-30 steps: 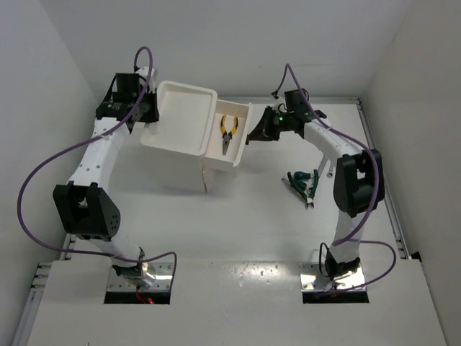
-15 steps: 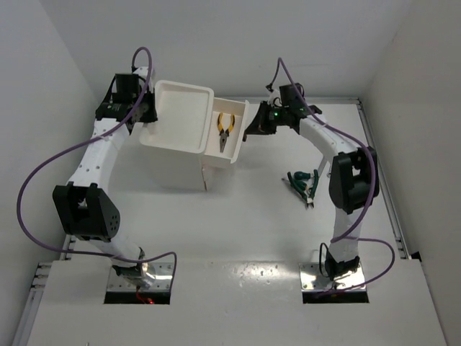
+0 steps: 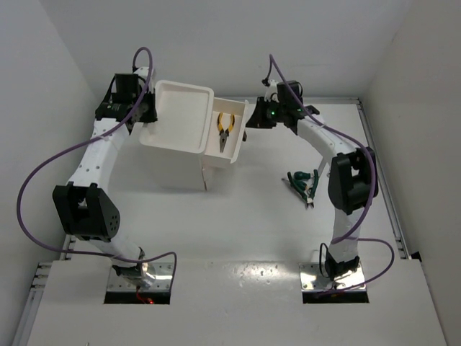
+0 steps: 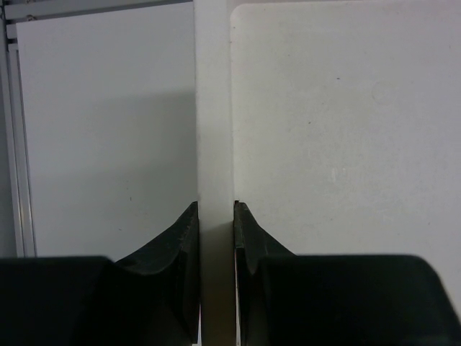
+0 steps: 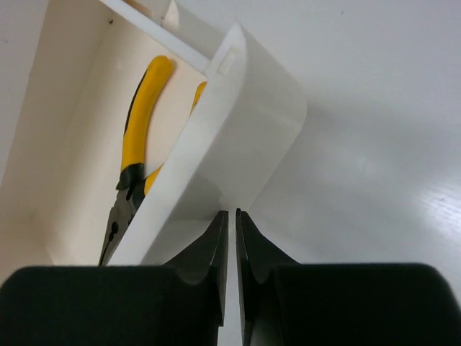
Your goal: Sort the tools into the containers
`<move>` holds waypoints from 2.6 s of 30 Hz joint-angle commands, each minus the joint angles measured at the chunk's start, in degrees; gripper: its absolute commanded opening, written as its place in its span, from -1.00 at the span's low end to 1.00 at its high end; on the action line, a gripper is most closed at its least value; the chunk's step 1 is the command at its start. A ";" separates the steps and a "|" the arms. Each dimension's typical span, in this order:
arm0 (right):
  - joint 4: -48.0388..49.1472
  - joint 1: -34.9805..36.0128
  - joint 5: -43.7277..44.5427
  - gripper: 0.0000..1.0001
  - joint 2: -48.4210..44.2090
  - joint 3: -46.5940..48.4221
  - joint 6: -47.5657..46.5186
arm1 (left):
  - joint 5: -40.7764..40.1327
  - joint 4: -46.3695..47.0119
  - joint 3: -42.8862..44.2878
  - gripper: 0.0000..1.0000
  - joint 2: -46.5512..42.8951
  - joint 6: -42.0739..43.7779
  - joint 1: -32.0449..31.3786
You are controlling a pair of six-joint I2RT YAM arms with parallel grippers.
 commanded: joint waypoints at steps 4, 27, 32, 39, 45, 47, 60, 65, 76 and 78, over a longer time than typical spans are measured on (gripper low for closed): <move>16.45 4.13 -2.38 -0.77 -1.98 1.38 -2.97 | 11.73 -9.02 -2.03 -1.00 2.85 3.81 -3.43; 3.82 6.32 -20.57 -1.00 -5.05 0.33 -6.38 | 11.73 -9.55 -0.89 -1.00 3.91 4.43 -5.02; 5.28 6.32 -26.72 -1.00 -8.65 -5.03 -8.15 | 11.73 -9.55 -0.89 -1.00 3.91 3.90 -5.02; 11.71 7.55 -31.91 -1.00 -4.99 -2.41 -3.14 | 12.26 -9.55 -1.42 -1.00 3.91 3.90 -5.02; 13.81 8.08 -30.34 -1.00 -0.75 1.73 -1.57 | 12.26 -9.55 -2.47 -1.00 2.85 3.90 -5.54; 15.31 8.08 -30.34 -0.99 0.04 3.04 -0.25 | 12.26 -9.55 -3.08 -1.00 2.33 3.90 -5.54; 22.96 9.14 -27.44 -0.27 4.44 6.04 5.30 | 9.71 -4.81 -4.23 -1.00 2.85 -8.39 -5.54; 20.23 7.03 -24.89 0.10 1.46 4.56 3.89 | 5.32 -3.23 -3.62 -1.00 3.91 -11.30 -5.54; 7.86 1.05 -33.59 0.10 -8.48 -13.18 -22.97 | 10.58 -4.89 2.62 -0.57 9.70 -8.23 -3.79; 6.36 0.53 -33.59 0.10 -9.53 -15.31 -33.69 | 12.26 -5.42 2.63 -0.43 9.71 -7.70 -3.79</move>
